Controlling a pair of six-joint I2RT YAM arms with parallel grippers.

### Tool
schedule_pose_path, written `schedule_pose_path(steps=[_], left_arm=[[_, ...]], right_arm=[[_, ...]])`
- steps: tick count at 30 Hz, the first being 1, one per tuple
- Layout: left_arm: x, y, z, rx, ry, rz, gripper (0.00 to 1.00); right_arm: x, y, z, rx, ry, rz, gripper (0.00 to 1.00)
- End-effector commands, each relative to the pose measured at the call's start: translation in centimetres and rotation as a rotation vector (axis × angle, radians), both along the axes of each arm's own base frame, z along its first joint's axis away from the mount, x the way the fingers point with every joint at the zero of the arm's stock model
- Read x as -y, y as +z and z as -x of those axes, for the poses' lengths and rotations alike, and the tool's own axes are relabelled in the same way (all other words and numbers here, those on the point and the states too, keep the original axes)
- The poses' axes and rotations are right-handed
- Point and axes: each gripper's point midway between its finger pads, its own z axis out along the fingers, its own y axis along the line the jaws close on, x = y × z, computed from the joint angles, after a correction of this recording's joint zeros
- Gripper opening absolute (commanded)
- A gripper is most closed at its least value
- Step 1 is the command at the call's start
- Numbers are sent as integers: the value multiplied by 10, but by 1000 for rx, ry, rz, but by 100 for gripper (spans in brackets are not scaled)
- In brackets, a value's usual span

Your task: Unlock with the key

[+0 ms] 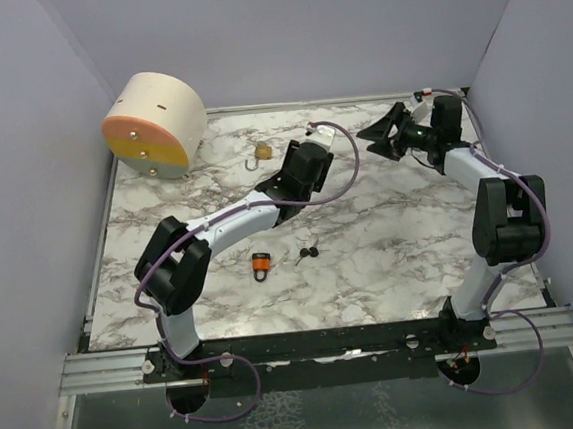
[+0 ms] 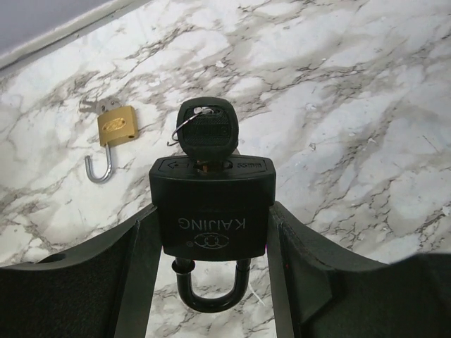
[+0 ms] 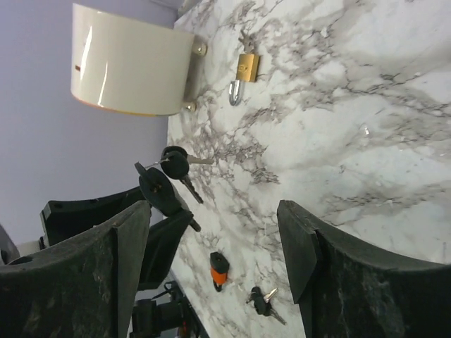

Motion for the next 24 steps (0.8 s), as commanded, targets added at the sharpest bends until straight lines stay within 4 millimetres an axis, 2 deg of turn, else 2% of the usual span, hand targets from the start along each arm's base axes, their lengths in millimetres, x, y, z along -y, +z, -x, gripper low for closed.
schedule_pose_path(steps=[1, 5, 8, 12, 16, 24], left_arm=[[-22, 45, -14, 66, 85, 198, 0], [-43, 53, -31, 46, 169, 322, 0], [-42, 66, -36, 59, 175, 408, 0], [-31, 76, -39, 71, 163, 551, 0], [-21, 78, -39, 30, 176, 671, 0], [-12, 75, -35, 1, 168, 759, 0]], right_arm=[[13, 20, 6, 84, -15, 61, 74], [18, 5, 21, 94, -23, 148, 75], [13, -10, 35, 107, -11, 216, 75], [-10, -24, 53, 141, 32, 247, 75], [-40, -32, 62, 162, 78, 252, 75], [-80, -35, 62, 156, 146, 171, 75]])
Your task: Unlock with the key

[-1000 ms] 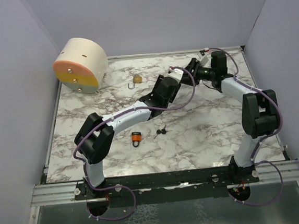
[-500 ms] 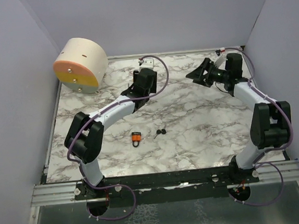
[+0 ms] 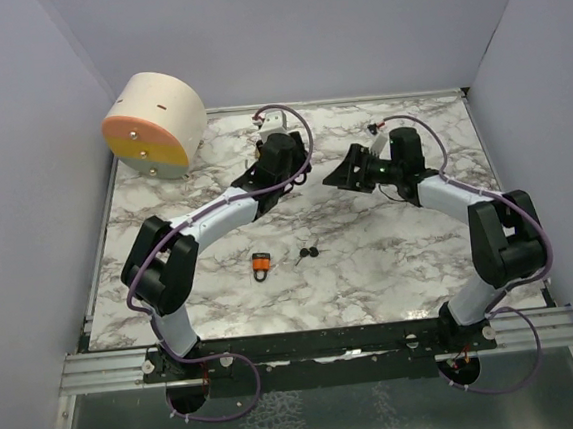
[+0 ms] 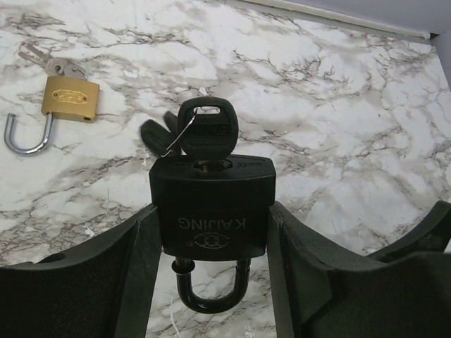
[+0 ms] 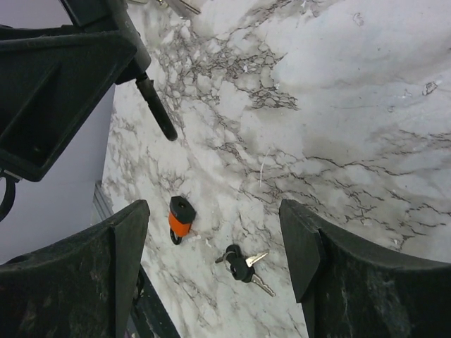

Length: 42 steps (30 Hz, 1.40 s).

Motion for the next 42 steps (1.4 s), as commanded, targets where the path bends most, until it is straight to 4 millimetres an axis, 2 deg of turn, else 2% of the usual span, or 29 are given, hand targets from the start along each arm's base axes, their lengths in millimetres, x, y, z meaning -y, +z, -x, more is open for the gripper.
schedule_pose_path(steps=[1, 10, 16, 18, 27, 32, 37, 42], left_arm=[[15, 62, -2, 120, -20, 191, 0], [27, 67, 6, 122, -74, 216, 0], [30, 68, 8, 119, -86, 217, 0], [28, 84, 12, 142, -92, 243, 0], [22, 119, 28, 209, -132, 298, 0], [26, 124, 36, 202, -172, 347, 0], [1, 115, 25, 200, -81, 290, 0], [-34, 93, 10, 165, 21, 157, 0]], right_arm=[[-16, 9, -17, 56, -3, -39, 75], [-42, 7, -24, 47, 59, -73, 75], [-52, 5, -30, 28, 72, -100, 75], [-53, 0, -32, 10, 62, -110, 75], [-62, -9, -37, -34, 86, -169, 75], [-68, -4, -41, -31, 128, -207, 75], [-63, 8, -38, 6, 121, -205, 75], [-42, 19, -35, 51, 86, -191, 75]])
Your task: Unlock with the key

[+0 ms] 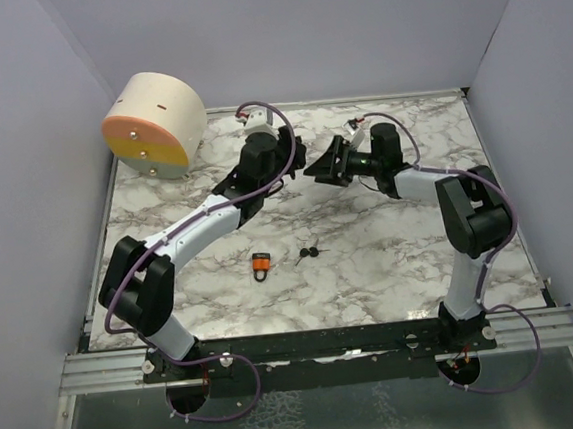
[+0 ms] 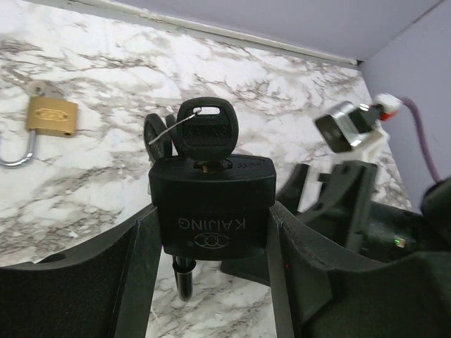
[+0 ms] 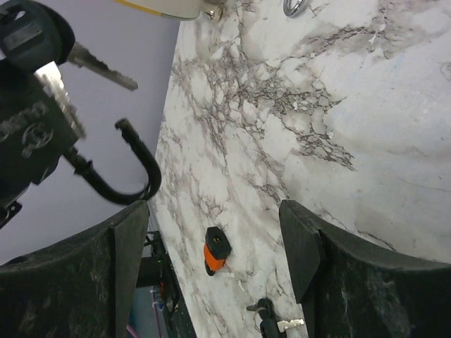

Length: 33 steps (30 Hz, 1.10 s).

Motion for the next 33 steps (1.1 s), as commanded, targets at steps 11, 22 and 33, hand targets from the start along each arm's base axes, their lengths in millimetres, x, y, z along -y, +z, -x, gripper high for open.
schedule_pose_path(steps=[11, 22, 33], left_arm=[[-71, -29, -40, -106, 205, -409, 0], [-67, -95, -51, -293, 258, -549, 0], [-10, -130, -52, -321, 180, -545, 0]], right_arm=[[74, 21, -22, 125, -253, 325, 88], [102, 53, -19, 285, -372, 421, 96], [120, 87, -5, 407, -441, 461, 100]])
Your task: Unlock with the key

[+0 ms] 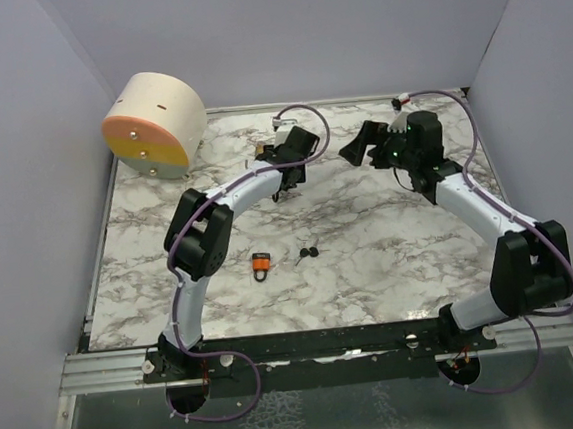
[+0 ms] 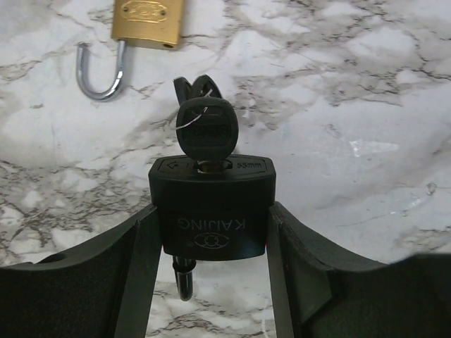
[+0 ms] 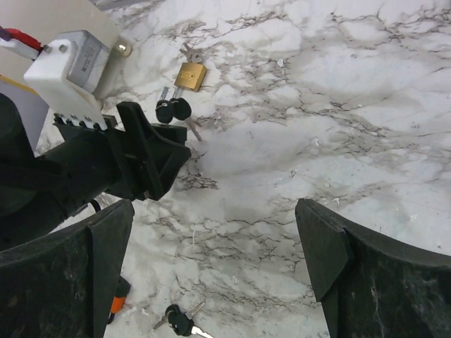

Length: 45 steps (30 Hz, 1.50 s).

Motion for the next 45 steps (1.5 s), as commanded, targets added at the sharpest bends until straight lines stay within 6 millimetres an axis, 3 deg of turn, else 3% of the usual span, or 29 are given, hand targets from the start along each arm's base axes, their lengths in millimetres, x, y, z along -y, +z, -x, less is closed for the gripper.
schedule_pose_path(steps=[1, 11, 20, 24, 30, 31, 36, 41, 45], left_arm=[[37, 17, -11, 71, -8, 60, 0], [92, -11, -20, 24, -60, 111, 0], [100, -25, -25, 2, -58, 138, 2], [102, -30, -25, -39, -87, 194, 26], [96, -23, -29, -16, -78, 216, 91], [94, -21, -30, -10, -76, 209, 98], [84, 6, -38, 45, -61, 206, 99], [48, 75, -44, 191, -14, 213, 99], [13, 125, -29, 314, -39, 273, 99]], right_arm=[[12, 23, 3, 108, -33, 55, 100], [30, 70, 31, 295, -90, 54, 100], [39, 77, 41, 316, -125, 63, 100], [38, 80, 42, 324, -122, 52, 100], [37, 82, 43, 327, -121, 42, 100], [37, 82, 44, 327, -124, 38, 100], [37, 72, 47, 311, -119, 34, 99], [30, 42, 47, 226, -63, 64, 99], [14, 5, 48, 116, 35, 64, 99]])
